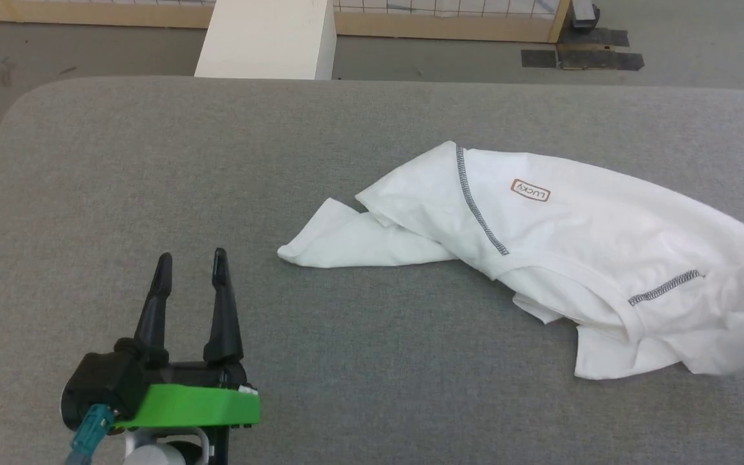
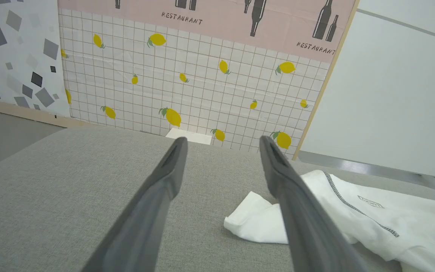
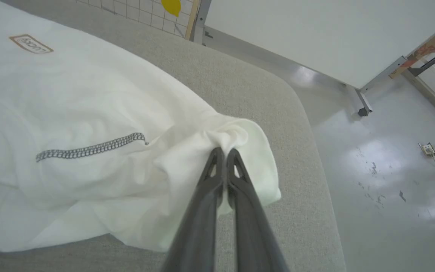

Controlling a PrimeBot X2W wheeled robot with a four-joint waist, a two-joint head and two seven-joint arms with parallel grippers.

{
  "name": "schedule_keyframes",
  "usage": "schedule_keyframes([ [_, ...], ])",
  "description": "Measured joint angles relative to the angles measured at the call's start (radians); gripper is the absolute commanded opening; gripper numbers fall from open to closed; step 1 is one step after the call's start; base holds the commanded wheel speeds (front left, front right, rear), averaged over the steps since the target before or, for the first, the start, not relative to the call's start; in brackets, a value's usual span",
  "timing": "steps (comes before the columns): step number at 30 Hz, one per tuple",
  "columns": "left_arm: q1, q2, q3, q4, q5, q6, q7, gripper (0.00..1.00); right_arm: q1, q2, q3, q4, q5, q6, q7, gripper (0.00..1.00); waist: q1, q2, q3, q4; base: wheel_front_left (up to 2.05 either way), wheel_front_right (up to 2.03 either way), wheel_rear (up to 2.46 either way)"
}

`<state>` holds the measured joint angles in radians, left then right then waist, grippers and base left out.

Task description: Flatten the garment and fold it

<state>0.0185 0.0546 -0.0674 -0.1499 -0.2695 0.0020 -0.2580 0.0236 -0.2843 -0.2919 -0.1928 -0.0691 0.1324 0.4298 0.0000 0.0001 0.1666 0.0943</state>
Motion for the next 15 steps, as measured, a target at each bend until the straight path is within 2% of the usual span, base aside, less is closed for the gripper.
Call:
schedule_keyframes([
  [1,-0.001,0.000,-0.004,0.004,0.000,-0.001,0.000,1.00,0.008,0.019,-0.002,0.028,0.000,0.000,-0.016,0.68,0.0000,0.0000,0.003,0.003,0.00,0.00,0.00],
  [2,-0.002,0.000,-0.007,0.006,0.000,-0.001,0.000,1.00,0.010,0.030,-0.003,0.048,0.000,0.000,-0.028,1.00,0.0000,0.0000,0.004,0.005,0.00,0.00,0.00],
  [6,-0.009,0.000,-0.011,0.010,0.000,-0.001,0.000,1.00,-0.002,0.066,0.002,0.077,0.010,0.000,-0.081,1.00,0.0000,0.0000,0.011,0.012,0.00,0.00,0.00],
  [9,-0.011,0.000,-0.010,0.011,0.006,-0.001,0.000,1.00,-0.037,0.068,0.030,0.022,0.034,0.000,-0.100,1.00,0.0000,0.0000,0.012,0.016,0.00,0.00,0.00],
  [12,-0.011,0.000,-0.011,0.011,0.006,-0.001,0.000,1.00,-0.087,0.065,0.101,-0.083,0.072,0.000,-0.095,1.00,0.0000,0.0000,0.014,0.021,0.00,0.00,0.00],
  [15,-0.013,0.000,-0.014,0.010,0.006,-0.001,0.000,1.00,-0.132,0.051,0.206,-0.129,0.105,0.000,-0.069,1.00,0.0000,0.0000,0.019,0.028,0.00,0.00,0.00],
])
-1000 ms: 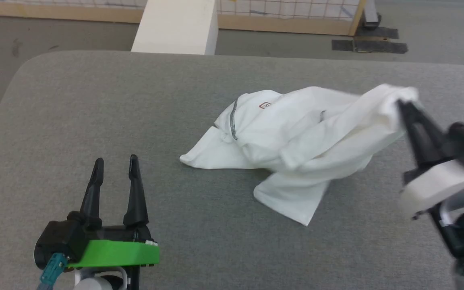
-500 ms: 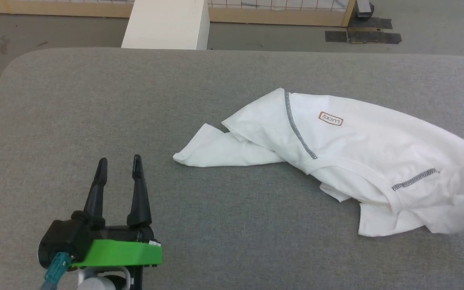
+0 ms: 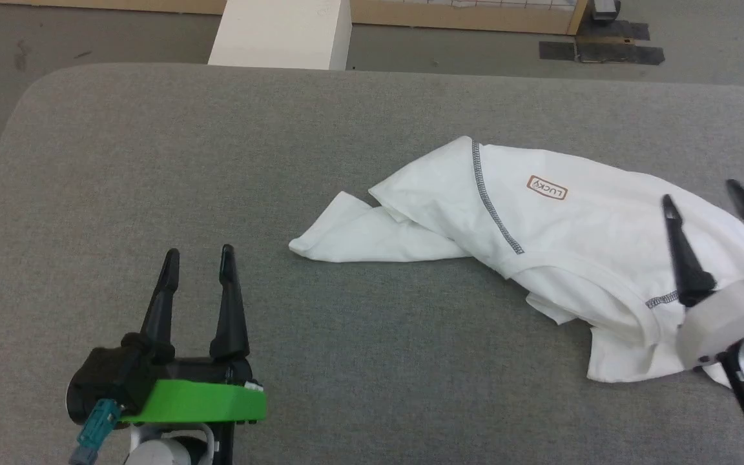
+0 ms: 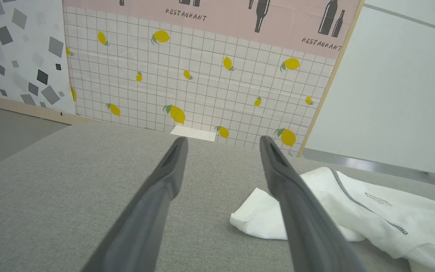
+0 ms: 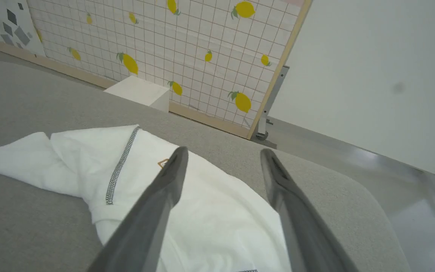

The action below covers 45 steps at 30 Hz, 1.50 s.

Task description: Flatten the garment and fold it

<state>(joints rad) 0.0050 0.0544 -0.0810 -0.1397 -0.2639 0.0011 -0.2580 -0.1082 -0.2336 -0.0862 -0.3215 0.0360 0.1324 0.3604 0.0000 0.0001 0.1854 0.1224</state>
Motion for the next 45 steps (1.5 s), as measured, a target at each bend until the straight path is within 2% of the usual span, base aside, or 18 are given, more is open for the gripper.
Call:
schedule_keyframes([
  [4,-0.012,0.000,-0.010,-0.001,-0.004,0.002,0.000,1.00,-0.035,-0.022,0.150,0.025,0.054,0.000,0.064,1.00,0.0000,0.0000,0.011,0.011,0.00,0.00,0.00],
  [7,-0.022,0.000,-0.019,0.000,-0.010,0.005,0.000,1.00,-0.059,-0.067,0.261,0.107,0.090,0.000,0.111,1.00,0.0000,0.0000,0.026,0.023,0.00,0.00,0.00],
  [16,-0.058,-0.001,-0.030,0.003,-0.023,0.006,0.000,1.00,-0.195,-0.176,0.462,0.374,0.112,0.000,0.104,1.00,0.0001,0.0000,0.077,0.067,0.00,0.00,0.00],
  [17,-0.061,-0.001,-0.033,0.004,-0.024,0.006,0.000,1.00,-0.210,-0.186,0.477,0.397,0.113,0.000,0.102,0.67,0.0001,0.0000,0.082,0.073,0.00,0.00,0.00],
  [18,-0.064,-0.001,-0.033,0.004,-0.024,0.007,0.000,1.00,-0.220,-0.190,0.482,0.411,0.115,0.000,0.096,0.20,0.0000,0.0000,0.086,0.078,0.00,0.00,0.00],
  [19,-0.067,-0.001,-0.034,0.005,-0.024,0.008,0.000,1.00,-0.231,-0.190,0.484,0.424,0.122,0.000,0.087,0.00,0.0000,0.0000,0.091,0.084,0.00,0.00,0.00],
  [23,-0.068,-0.001,-0.031,0.011,-0.025,0.009,0.000,1.00,-0.266,-0.182,0.489,0.432,0.154,0.000,0.047,0.00,0.0001,0.0000,0.097,0.097,0.00,0.00,0.00],
  [27,-0.066,-0.001,-0.027,0.022,-0.025,0.010,0.000,1.00,-0.280,-0.134,0.495,0.382,0.229,0.000,0.014,0.00,0.0000,0.0000,0.080,0.095,0.00,0.00,0.00],
  [30,-0.062,-0.001,-0.023,0.028,-0.023,0.009,0.000,1.00,-0.280,-0.088,0.562,0.304,0.370,0.000,0.023,0.00,0.0000,0.0000,0.056,0.086,0.00,0.00,0.00],
  [33,-0.052,-0.001,-0.022,0.032,-0.019,0.007,0.000,1.00,-0.271,-0.069,0.684,0.191,0.550,0.000,0.085,0.00,0.0001,-0.0001,0.026,0.071,0.00,0.00,0.00],
  [35,-0.045,-0.001,-0.022,0.034,-0.019,0.007,0.000,1.00,-0.250,-0.086,0.767,0.115,0.652,0.000,0.136,0.00,0.0000,0.0000,0.007,0.061,0.00,0.00,0.00],
  [38,-0.041,-0.001,-0.022,0.034,-0.019,0.007,0.000,1.00,-0.205,-0.164,0.862,0.045,0.751,0.000,0.226,0.00,0.0000,0.0000,-0.017,0.043,0.00,0.00,0.00],
  [41,-0.038,-0.001,-0.025,0.034,-0.019,0.007,0.000,1.00,-0.141,-0.242,0.911,0.038,0.828,0.000,0.314,0.00,0.0000,0.0000,-0.033,0.027,0.00,0.00,0.00],
  [43,-0.032,-0.001,-0.026,0.034,-0.021,0.007,0.000,1.00,-0.114,-0.292,0.929,0.046,0.826,0.000,0.346,0.00,0.0000,0.0000,-0.039,0.020,0.00,0.00,0.00],
  [44,-0.029,-0.001,-0.027,0.035,-0.023,0.007,0.000,1.00,-0.107,-0.306,0.924,0.055,0.819,0.000,0.343,0.18,0.0000,0.0000,-0.041,0.017,0.00,0.00,0.00],
  [45,-0.026,-0.001,-0.029,0.035,-0.024,0.007,0.000,1.00,-0.104,-0.317,0.916,0.061,0.802,0.000,0.328,0.90,0.0000,0.0000,-0.042,0.015,0.00,0.00,0.00],
])
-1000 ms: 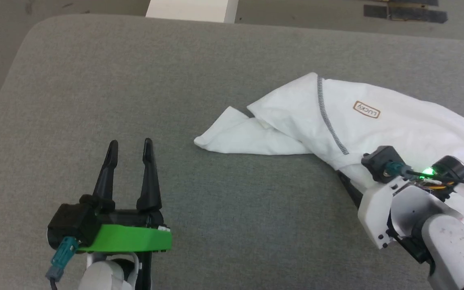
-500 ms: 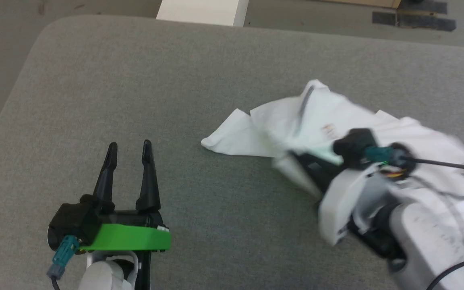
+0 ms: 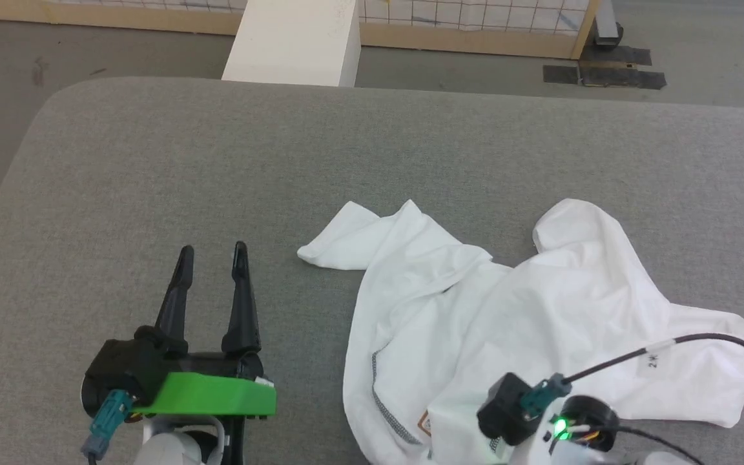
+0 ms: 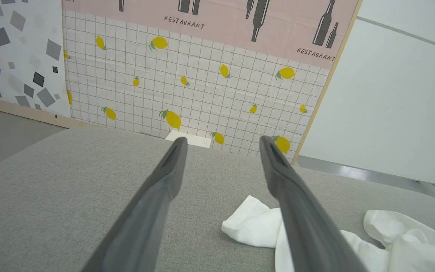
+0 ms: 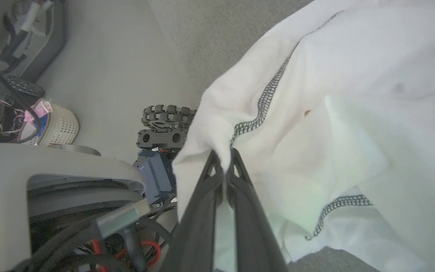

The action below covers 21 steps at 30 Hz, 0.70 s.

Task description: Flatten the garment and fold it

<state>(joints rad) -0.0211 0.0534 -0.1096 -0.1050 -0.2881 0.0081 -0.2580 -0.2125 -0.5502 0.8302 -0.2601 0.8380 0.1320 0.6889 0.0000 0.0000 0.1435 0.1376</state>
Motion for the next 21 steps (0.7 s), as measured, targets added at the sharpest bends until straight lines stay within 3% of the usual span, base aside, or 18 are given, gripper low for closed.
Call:
schedule_keyframes([
  [1,0.001,0.000,-0.001,0.001,0.000,0.000,0.000,1.00,0.000,-0.006,-0.005,0.005,-0.021,0.000,-0.014,1.00,0.0000,0.0000,0.000,-0.001,0.00,0.00,0.00],
  [4,0.001,0.000,-0.002,0.003,-0.004,0.001,0.000,1.00,0.000,0.005,-0.030,0.023,-0.071,0.000,-0.068,1.00,0.0000,0.0000,-0.004,-0.003,0.00,0.00,0.00],
  [9,0.004,0.000,-0.003,0.005,-0.005,0.001,0.000,1.00,-0.010,0.078,-0.130,0.027,-0.135,0.000,-0.205,1.00,0.0000,0.0000,-0.020,-0.012,0.00,0.00,0.00],
  [14,0.009,0.000,-0.001,0.000,-0.002,0.000,0.000,1.00,0.017,0.193,-0.401,0.053,-0.298,0.000,-0.354,1.00,0.0000,0.0000,-0.029,-0.026,0.00,0.00,0.00],
  [21,0.031,0.000,0.011,-0.020,0.012,-0.016,0.000,1.00,0.175,0.440,-0.825,-0.012,-0.694,0.000,-0.554,1.00,0.0000,0.0000,-0.017,-0.051,0.00,0.00,0.00],
])
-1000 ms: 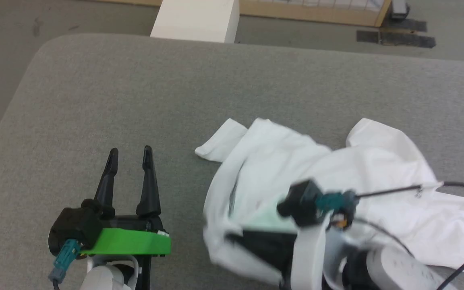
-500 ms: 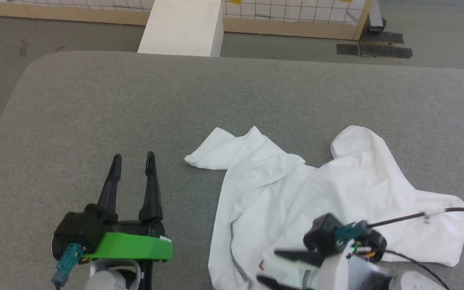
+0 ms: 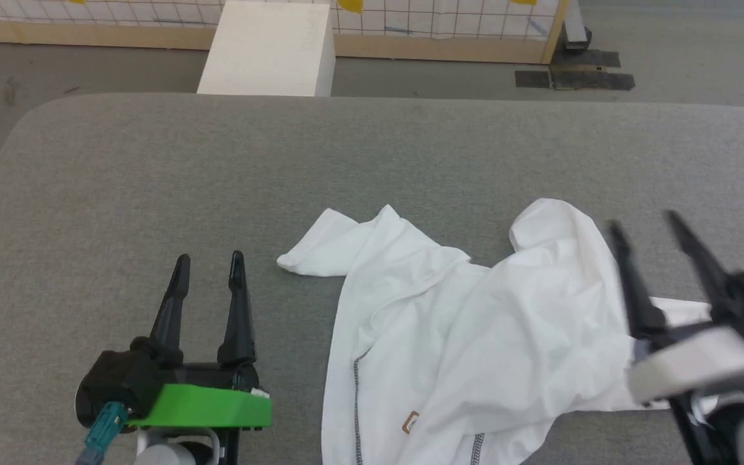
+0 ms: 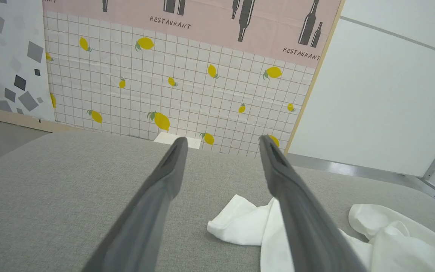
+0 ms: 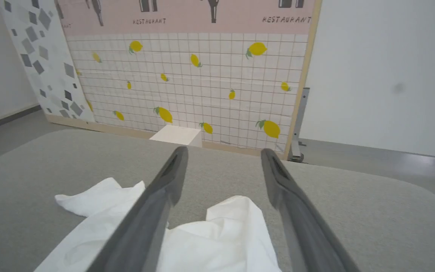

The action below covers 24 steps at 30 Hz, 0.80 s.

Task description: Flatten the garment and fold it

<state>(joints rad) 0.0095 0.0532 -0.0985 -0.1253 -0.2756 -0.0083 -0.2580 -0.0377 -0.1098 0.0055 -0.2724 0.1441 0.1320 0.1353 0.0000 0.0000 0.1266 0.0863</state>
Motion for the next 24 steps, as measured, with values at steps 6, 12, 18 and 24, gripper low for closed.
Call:
schedule_keyframes([
  [6,0.012,0.004,0.014,-0.014,0.039,-0.020,0.000,1.00,0.133,0.057,-0.207,-0.025,-0.051,0.000,-0.117,1.00,0.0000,0.0000,0.018,-0.033,0.00,0.00,0.00],
  [12,-0.075,0.084,-0.035,0.036,0.120,-0.063,0.078,1.00,0.154,0.058,-0.227,-0.016,0.007,0.000,-0.154,1.00,0.0000,0.0000,0.059,-0.074,0.00,0.00,0.00],
  [18,-0.255,0.220,-0.160,0.171,0.129,-0.114,0.355,1.00,0.108,0.058,-0.201,-0.033,0.021,0.000,-0.151,1.00,0.0000,0.0000,0.115,-0.101,0.00,0.00,0.00],
  [24,-0.382,0.349,-0.280,0.286,0.089,-0.119,0.512,1.00,0.098,0.059,-0.163,-0.035,0.046,0.000,-0.135,1.00,0.0000,0.0000,0.173,-0.125,0.00,0.00,0.00],
])
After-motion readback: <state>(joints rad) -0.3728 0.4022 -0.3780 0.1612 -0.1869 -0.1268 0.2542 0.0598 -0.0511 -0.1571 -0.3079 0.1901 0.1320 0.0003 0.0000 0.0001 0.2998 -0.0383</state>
